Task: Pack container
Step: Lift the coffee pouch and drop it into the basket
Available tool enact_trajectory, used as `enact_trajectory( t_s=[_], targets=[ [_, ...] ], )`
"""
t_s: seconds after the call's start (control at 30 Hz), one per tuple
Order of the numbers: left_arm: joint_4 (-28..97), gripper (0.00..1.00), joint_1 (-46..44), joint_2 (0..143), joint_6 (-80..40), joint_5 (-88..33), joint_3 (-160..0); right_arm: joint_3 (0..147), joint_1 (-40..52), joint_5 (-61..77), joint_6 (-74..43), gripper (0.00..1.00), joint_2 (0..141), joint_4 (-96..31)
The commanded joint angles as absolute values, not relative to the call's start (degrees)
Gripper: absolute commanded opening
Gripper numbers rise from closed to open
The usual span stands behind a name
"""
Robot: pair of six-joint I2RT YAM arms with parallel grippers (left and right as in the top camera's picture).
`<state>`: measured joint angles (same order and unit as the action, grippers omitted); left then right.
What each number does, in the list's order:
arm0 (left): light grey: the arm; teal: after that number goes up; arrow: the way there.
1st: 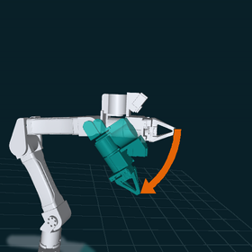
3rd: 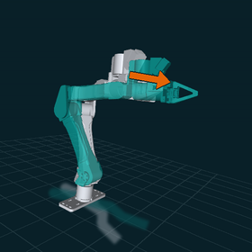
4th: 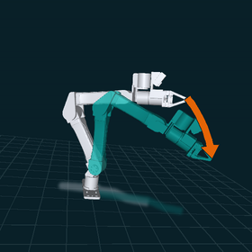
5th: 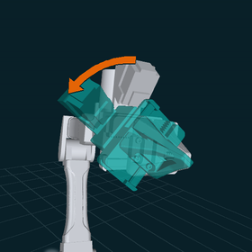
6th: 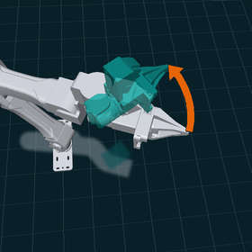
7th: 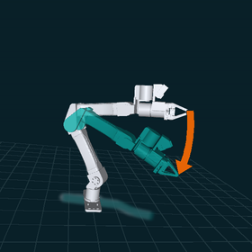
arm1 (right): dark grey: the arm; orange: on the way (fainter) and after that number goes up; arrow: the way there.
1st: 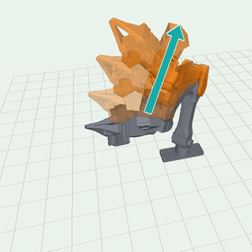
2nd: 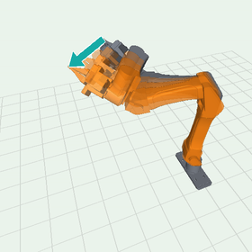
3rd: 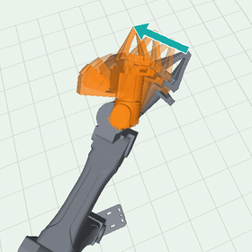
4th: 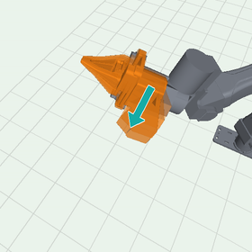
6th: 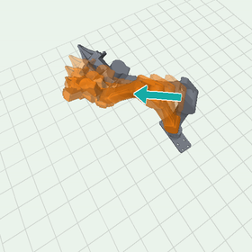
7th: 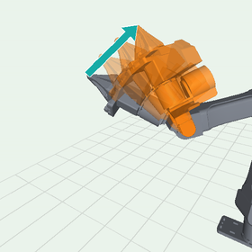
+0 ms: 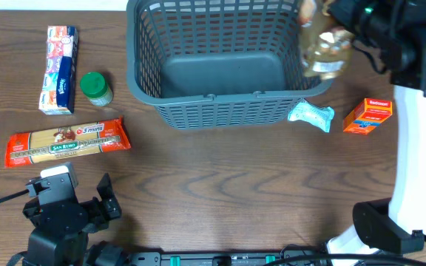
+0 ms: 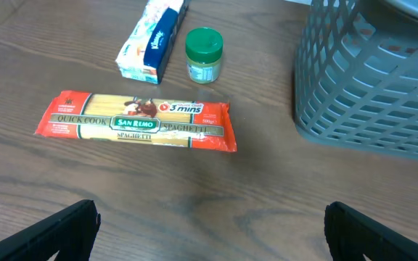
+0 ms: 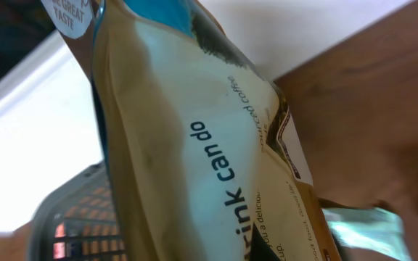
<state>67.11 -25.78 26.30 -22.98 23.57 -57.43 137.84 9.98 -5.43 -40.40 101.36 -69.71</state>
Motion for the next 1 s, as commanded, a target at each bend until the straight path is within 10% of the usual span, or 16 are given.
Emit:
enact_trajectory(
  t_s=[0.0, 0.73, 0.87, 0.97],
  targets=[
    [67.26, 0.99, -25.80, 26.09, -23.90, 24.71, -58.30, 139.70, 12.32, -7.31, -42.41, 0.01, 99.33, -64.64],
    [67.26, 0.99, -25.80, 26.09, -23.90, 24.71, -58.30, 139.70, 16.82, -10.28, -46.26, 0.02, 106.74, -69.56],
    [67.26, 0.99, -25.80, 26.09, -23.90, 24.71, -58.30, 140.33, 16.73, -8.75, -42.00, 0.95, 105.32, -66.30],
    [67.26, 0.99, -25.80, 26.09, -23.90, 24.71, -58.30, 142.41, 16.32, -11.68, -32.80, 0.99, 102.10, -63.94]
  ],
)
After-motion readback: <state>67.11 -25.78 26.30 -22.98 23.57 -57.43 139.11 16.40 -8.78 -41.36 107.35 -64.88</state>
